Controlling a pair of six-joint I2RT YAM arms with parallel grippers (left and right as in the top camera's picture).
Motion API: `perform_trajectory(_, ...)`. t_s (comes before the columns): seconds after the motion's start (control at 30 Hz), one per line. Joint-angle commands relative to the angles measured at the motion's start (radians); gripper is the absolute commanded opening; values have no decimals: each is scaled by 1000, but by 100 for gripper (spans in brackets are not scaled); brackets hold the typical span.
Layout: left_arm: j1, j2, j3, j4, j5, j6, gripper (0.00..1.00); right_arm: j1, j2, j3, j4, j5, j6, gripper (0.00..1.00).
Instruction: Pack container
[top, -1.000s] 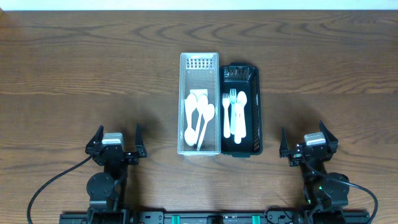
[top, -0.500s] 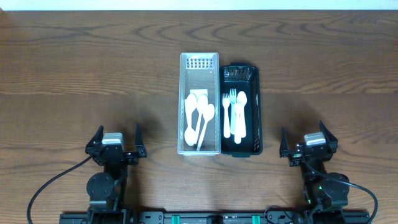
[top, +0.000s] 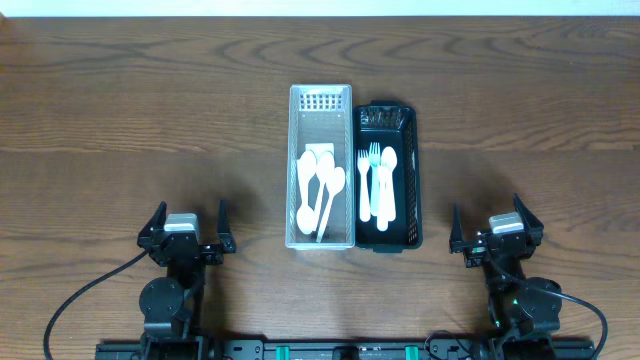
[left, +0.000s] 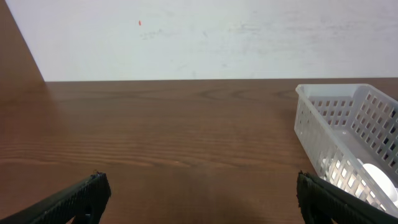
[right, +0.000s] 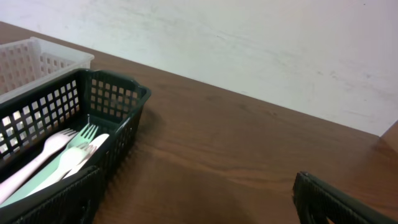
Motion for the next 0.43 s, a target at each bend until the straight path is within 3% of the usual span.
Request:
perform_trajectory(0.0, 6, -5, -24, -29, -2, 10, 98, 10, -6, -4, -1, -7, -4, 99)
perform_trajectory(0.4, 6, -5, -24, -29, -2, 10, 98, 10, -6, -4, -1, -7, -4, 99)
